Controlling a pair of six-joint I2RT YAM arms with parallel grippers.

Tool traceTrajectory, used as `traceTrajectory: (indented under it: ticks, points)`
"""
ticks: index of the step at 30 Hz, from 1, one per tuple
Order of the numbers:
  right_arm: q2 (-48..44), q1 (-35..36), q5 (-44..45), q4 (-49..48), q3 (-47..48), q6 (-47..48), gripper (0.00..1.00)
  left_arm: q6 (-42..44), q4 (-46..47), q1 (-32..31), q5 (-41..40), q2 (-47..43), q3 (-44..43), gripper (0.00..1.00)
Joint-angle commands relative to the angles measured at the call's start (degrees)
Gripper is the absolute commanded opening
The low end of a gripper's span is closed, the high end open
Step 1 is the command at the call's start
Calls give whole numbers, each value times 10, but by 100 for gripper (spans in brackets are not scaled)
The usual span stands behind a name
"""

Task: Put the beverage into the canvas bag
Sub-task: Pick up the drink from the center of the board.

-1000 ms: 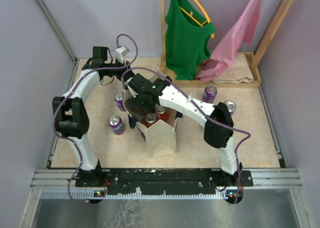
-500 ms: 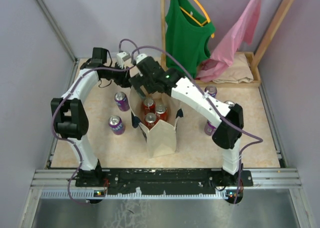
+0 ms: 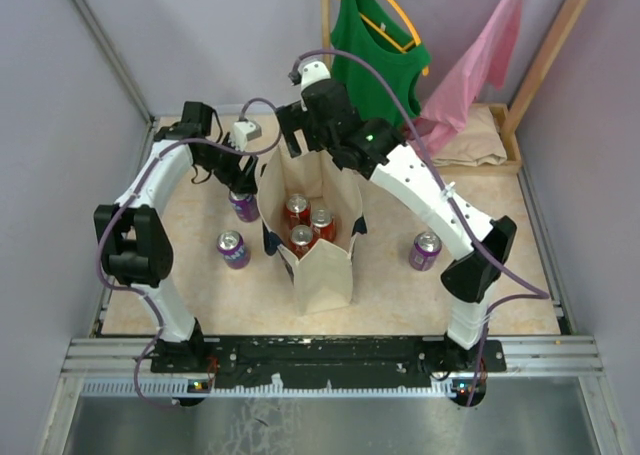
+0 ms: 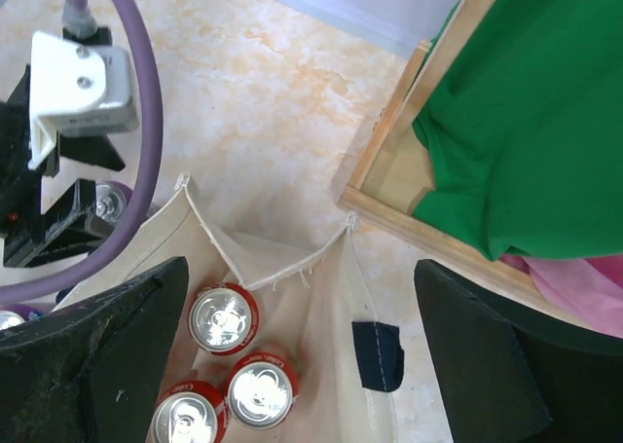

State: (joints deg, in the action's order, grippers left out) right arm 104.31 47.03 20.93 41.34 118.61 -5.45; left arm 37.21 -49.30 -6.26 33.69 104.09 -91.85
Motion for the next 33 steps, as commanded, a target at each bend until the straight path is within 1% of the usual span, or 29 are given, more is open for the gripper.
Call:
traceTrajectory:
  ticks: [1,14,20,21,22,23,24,26,27,30,33]
  points:
    - [-39,-15,20,-19,17,-22,99,25,-18,1,-55,-10,27,83]
    - [-65,-28,29,-5,-15,-41,99,25,-24,-3,-89,27,40,80]
    - [-71,-29,31,-5,-29,-44,99,18,-21,-7,-97,33,47,77]
    - [-72,-29,30,-5,-31,-45,99,18,-22,-8,-97,34,47,75]
    - [-74,-31,31,-5,-34,-46,99,17,-22,-8,-97,35,47,70]
    - [-75,-31,31,-5,-37,-46,99,16,-22,-9,-96,35,47,59]
    - [-77,-32,31,-5,-39,-47,99,16,-24,-9,-94,36,45,43]
    - [-79,-33,33,-7,-43,-47,99,10,-27,-9,-96,36,39,3]
    - [-81,-34,35,-6,-45,-48,99,3,-29,-9,-100,36,33,0]
    - [-86,-36,39,-7,-48,-47,99,-15,-31,-6,-104,28,16,0]
    - [-91,-44,41,-2,-49,-47,99,-46,-25,6,-73,11,-14,0]
